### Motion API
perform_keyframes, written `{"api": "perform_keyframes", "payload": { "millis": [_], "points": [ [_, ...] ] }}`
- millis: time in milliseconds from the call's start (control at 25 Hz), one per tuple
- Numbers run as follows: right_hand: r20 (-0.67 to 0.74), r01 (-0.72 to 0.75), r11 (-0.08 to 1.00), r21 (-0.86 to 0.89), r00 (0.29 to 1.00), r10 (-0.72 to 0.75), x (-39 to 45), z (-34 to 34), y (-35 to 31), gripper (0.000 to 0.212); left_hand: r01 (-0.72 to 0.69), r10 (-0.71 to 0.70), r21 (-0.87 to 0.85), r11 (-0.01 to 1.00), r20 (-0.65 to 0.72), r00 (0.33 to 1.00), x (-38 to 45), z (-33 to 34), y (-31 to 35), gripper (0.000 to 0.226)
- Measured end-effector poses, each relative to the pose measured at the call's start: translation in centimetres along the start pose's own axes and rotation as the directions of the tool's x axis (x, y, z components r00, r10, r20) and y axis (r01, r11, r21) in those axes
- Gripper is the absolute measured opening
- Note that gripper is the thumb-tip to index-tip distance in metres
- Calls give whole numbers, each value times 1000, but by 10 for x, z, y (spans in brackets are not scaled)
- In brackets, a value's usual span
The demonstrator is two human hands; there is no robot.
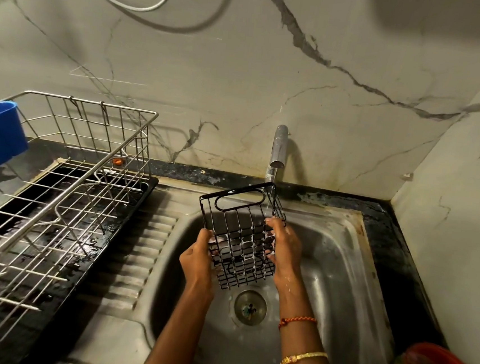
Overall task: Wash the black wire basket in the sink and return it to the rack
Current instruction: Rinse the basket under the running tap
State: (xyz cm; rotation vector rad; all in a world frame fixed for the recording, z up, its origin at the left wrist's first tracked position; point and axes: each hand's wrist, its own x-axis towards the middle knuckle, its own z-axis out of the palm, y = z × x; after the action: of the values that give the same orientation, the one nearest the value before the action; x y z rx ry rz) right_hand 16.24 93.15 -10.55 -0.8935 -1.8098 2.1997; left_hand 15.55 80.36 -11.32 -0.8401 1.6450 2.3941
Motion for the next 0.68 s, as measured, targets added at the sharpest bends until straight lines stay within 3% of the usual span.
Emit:
{"api": "perform_keyframes", "payload": {
  "millis": [560,640,680],
  "points": [
    [49,36,999,21,998,-37,-1,3,6,3,-10,8,-36,999,-41,999,4,-9,-3,17],
    [72,31,999,21,997,-32,1,2,6,11,-8,7,-37,999,-22,1000,7,-10,-4,15],
    [82,23,999,26,996,-25,2,2,8,25,-6,6,-36,999,-12,1000,8,-10,-4,20]
  ]
}}
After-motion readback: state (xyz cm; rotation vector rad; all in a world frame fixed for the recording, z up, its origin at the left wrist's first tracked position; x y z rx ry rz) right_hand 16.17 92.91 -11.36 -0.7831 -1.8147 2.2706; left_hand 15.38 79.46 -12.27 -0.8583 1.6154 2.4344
